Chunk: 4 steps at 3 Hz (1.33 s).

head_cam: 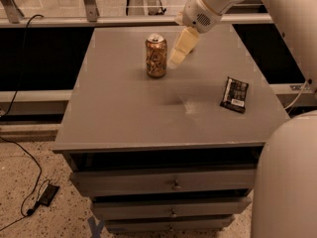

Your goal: Knock orange can over

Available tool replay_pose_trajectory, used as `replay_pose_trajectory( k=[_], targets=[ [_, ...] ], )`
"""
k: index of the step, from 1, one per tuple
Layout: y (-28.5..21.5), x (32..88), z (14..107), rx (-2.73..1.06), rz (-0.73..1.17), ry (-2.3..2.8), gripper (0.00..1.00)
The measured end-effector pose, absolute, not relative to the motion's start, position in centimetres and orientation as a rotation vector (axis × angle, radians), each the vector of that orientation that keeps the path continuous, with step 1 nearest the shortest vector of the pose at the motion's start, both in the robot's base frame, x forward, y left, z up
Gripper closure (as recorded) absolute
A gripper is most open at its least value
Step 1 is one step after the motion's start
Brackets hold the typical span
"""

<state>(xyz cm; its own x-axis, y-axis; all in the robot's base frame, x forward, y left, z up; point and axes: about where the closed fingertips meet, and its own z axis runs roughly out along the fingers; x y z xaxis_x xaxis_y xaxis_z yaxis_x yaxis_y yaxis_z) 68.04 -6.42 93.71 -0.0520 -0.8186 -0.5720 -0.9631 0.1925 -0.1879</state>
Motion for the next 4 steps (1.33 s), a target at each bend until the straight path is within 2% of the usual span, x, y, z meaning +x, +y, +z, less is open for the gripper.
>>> replay_pose_trajectory(
  k=[1,2,3,4],
  targets=[
    [-5.9,68.8,93.0,-1.594,0.438,1.839,0.0],
    [-5.1,70.1,90.5,-1.431,0.646,1.688,0.0],
    [-5.8,69.2,91.5,-1.245,0.755,1.499,0.0],
    [-5.0,68.0,93.3,-1.221,0.788,1.416,0.0]
  ],
)
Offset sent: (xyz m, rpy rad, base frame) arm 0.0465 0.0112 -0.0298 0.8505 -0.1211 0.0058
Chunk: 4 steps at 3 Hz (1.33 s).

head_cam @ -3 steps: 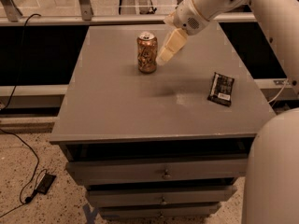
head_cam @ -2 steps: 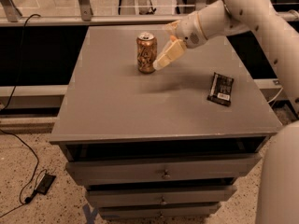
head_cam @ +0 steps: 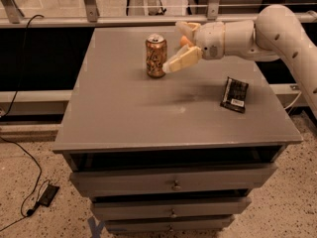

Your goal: Knock orange can over

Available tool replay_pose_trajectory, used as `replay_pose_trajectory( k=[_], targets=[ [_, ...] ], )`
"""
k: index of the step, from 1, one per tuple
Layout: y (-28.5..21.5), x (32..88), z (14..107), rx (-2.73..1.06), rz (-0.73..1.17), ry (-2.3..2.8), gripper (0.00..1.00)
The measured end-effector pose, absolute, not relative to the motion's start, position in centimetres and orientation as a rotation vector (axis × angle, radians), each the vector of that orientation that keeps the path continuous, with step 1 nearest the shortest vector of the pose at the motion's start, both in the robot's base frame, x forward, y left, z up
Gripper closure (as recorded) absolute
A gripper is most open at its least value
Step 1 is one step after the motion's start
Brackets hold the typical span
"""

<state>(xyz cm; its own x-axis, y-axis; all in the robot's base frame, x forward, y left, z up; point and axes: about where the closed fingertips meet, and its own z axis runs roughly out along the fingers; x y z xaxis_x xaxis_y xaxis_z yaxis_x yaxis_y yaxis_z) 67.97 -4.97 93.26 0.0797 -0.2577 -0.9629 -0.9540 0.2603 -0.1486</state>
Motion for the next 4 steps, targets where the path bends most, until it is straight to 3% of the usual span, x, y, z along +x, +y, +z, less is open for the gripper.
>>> replay_pose_trajectory(
  k=[2,3,4],
  targets=[
    [-3.4,72.6,87.4,-1.173,0.848,1.543,0.0],
    [-3.1,72.6,87.3,-1.176,0.852,1.541,0.17],
    [-2.8,72.6,87.2,-1.179,0.858,1.539,0.41]
  ],
)
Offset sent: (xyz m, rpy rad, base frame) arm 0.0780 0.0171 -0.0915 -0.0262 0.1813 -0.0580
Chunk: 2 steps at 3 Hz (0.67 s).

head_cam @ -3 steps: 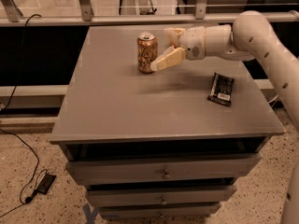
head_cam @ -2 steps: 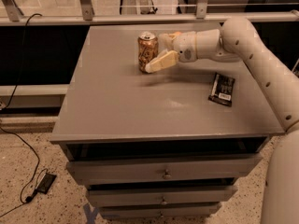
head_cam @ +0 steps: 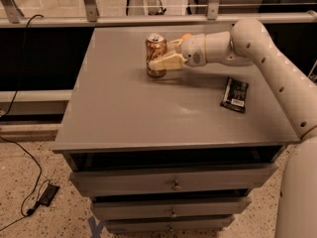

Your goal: Knock orange can over

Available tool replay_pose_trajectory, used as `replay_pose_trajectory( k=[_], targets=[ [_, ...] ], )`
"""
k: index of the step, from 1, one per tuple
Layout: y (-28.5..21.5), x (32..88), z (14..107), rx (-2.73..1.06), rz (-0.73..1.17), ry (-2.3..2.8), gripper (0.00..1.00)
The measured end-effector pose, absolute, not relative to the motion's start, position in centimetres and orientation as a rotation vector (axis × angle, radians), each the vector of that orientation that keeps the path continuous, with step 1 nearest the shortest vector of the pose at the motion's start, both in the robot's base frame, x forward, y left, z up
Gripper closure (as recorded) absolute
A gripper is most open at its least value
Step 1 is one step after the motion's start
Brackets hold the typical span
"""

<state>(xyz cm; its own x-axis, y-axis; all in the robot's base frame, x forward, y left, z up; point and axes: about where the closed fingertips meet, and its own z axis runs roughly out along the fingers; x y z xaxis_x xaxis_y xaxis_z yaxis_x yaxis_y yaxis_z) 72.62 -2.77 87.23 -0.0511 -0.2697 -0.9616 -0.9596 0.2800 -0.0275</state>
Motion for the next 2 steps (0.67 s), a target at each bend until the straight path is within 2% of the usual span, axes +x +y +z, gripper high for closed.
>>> replay_pose_trajectory(
  k=[2],
  targets=[
    [-2.1,72.1,88.2,-1.199,0.877,1.508,0.88]
  ],
)
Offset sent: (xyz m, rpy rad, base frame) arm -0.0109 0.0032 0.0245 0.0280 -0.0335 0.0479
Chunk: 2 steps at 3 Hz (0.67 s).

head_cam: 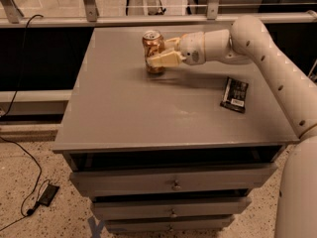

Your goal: Knock orange can over

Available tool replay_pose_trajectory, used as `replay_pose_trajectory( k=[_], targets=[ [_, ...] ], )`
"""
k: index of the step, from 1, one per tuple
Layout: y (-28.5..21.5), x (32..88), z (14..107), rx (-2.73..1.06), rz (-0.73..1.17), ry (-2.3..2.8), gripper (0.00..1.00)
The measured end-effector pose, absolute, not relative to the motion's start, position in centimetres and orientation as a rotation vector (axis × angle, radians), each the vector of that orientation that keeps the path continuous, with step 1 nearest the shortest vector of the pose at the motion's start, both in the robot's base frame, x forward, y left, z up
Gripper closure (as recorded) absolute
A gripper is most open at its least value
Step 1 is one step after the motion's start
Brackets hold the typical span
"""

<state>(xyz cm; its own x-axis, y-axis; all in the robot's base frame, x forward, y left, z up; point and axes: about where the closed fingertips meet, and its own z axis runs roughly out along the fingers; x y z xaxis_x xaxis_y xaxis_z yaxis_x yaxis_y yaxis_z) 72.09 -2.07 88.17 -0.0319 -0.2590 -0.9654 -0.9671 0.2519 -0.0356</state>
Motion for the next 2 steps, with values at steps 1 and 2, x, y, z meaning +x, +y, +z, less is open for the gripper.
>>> replay_pose_trajectory(
  k=[1,2],
  targets=[
    [-1.7,70.8,89.9,-1.299,0.792,1.555,1.0],
    [-2.0,68.4,92.0,-1.482,0.599,1.711,1.0]
  ],
)
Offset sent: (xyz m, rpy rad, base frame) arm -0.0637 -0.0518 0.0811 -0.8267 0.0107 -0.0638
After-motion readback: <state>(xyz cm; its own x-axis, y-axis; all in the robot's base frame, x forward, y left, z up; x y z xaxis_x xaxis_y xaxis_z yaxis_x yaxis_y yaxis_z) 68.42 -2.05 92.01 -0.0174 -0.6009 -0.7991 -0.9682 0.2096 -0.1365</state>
